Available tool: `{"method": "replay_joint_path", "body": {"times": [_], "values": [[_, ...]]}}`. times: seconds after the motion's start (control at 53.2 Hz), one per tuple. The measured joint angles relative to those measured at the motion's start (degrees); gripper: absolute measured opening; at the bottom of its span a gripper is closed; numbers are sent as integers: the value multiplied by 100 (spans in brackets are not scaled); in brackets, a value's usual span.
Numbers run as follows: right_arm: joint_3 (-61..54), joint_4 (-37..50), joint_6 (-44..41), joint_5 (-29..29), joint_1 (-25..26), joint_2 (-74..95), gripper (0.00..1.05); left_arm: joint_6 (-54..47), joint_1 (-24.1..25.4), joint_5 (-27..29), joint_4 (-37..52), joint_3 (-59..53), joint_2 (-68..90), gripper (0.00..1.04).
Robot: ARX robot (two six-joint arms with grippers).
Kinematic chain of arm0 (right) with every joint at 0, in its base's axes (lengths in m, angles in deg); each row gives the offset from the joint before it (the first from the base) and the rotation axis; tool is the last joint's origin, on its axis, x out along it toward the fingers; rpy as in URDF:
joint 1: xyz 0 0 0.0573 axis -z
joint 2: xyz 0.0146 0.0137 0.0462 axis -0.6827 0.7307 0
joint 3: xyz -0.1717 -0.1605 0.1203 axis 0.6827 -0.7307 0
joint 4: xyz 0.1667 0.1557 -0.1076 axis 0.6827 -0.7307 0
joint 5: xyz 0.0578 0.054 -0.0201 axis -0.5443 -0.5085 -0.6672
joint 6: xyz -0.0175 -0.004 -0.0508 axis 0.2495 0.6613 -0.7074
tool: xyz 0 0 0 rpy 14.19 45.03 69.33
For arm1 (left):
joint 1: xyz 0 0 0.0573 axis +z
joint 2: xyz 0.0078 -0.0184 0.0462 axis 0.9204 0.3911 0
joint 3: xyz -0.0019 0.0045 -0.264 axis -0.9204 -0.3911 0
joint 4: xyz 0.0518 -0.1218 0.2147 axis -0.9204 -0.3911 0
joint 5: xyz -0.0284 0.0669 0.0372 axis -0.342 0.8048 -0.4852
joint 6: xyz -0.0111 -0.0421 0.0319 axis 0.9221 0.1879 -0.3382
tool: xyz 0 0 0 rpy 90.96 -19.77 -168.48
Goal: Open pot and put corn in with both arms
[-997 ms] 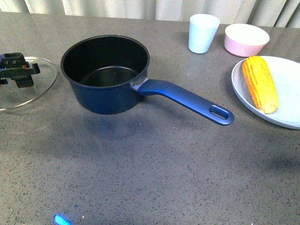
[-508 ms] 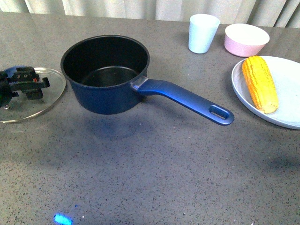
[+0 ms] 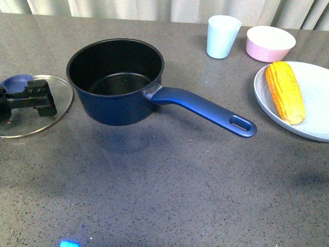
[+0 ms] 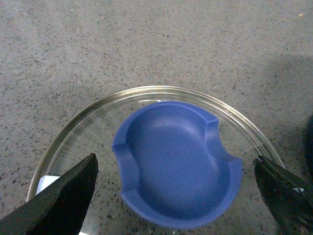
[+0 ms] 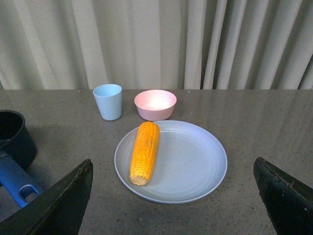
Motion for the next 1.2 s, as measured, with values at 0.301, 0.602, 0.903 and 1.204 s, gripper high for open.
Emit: {"method": "replay_joint_path", "body": {"times": [0.301, 0.602, 0.903, 1.204], "values": [[0, 0, 2, 0, 0, 0, 96, 131, 142, -61, -166, -1488, -1965, 96], [0, 0, 2, 0, 0, -4, 96, -474, 79, -466, -330, -2693, -4699, 44], [0, 0, 0, 0, 0, -4, 96, -549, 79, -470, -1668, -3058, -6594, 2], [0, 0, 2, 0, 0, -4, 96, -555, 79, -470, -2966, -3346, -8209, 2]]}}
